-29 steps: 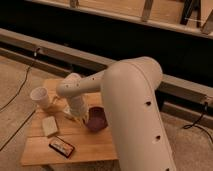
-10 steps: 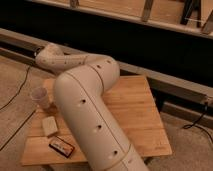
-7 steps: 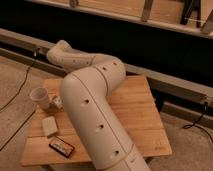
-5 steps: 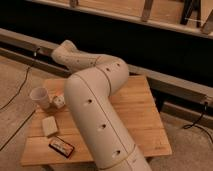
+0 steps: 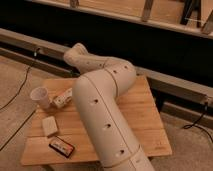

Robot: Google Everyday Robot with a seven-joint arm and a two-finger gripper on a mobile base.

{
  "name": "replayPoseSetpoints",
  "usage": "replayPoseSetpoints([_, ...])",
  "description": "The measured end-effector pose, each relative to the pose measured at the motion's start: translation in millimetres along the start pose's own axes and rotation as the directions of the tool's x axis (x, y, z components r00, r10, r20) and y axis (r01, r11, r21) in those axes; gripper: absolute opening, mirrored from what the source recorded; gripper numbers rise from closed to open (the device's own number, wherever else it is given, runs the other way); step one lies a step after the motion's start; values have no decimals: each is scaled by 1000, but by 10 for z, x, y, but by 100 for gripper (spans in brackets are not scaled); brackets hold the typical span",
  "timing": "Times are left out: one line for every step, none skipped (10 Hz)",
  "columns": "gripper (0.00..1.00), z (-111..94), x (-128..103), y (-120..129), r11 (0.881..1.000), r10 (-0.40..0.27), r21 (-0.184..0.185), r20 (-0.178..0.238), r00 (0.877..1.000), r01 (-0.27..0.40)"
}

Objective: Drag the ceramic bowl in a circle

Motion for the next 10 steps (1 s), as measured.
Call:
replayPoseSetpoints([0, 67, 50, -98, 1000, 23, 1, -19, 1000, -23])
replayPoseSetpoints([0, 122, 91, -164, 999, 40, 1, -34, 999, -40])
replayPoseSetpoints([0, 238, 185, -289, 998, 68, 3, -64, 996, -68])
replayPoseSetpoints([0, 302, 238, -328, 997, 76, 3, -80, 994, -76])
replayPoseSetpoints([0, 392, 324, -352, 997, 83, -3, -100, 992, -83])
replayPoseSetpoints([0, 493, 423, -319, 996, 82, -22, -120, 989, -85])
replayPoseSetpoints([0, 596, 547, -213, 995, 75, -61, -136, 988, -84])
replayPoseSetpoints([0, 643, 674, -54, 990, 64, -113, -138, 988, -80])
replayPoseSetpoints([0, 648, 821, 81, 986, 45, -155, -136, 990, -66])
replayPoseSetpoints([0, 631, 1014, 140, 984, 20, -175, -131, 991, -43])
